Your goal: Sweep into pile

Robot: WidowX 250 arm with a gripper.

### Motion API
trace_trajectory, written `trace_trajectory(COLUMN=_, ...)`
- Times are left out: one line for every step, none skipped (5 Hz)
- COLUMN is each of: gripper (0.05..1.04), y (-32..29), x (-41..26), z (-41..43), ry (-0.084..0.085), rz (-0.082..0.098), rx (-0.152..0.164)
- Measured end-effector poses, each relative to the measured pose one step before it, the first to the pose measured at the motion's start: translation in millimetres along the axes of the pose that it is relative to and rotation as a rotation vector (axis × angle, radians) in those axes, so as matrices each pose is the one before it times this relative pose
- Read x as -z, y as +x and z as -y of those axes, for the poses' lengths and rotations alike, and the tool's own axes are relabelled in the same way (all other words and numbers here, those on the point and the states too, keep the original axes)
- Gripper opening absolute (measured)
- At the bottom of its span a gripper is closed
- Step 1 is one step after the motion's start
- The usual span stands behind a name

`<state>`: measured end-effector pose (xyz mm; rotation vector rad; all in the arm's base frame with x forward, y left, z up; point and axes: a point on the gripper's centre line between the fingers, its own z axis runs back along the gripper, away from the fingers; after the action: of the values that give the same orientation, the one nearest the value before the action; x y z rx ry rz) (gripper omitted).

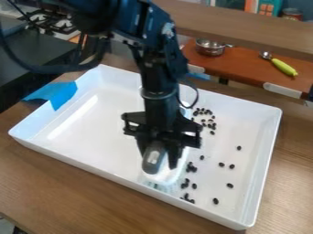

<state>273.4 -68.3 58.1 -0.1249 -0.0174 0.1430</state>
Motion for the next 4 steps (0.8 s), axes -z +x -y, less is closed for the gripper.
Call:
trace_trajectory(gripper=0.488, y=-3.06, x=2.80, z=25.60, ry=-0.0289, rz=-0.0102, rx=0.0013)
trace_trajectory(gripper=0.488, y=-0.38, x=2.85, z=22.40, ry=-0.0241, rz=-0.0177, rx=-0.0064)
trace_trajectory(gripper=0.488, y=2.41, x=2.14, z=20.65, ry=-0.0246, rz=-0.0102, rx=-0.0030)
trace_trajectory(gripper=0.488, y=3.22, x=0.57, z=9.49, ry=-0.0070, rz=-0.0070, rx=-0.0064)
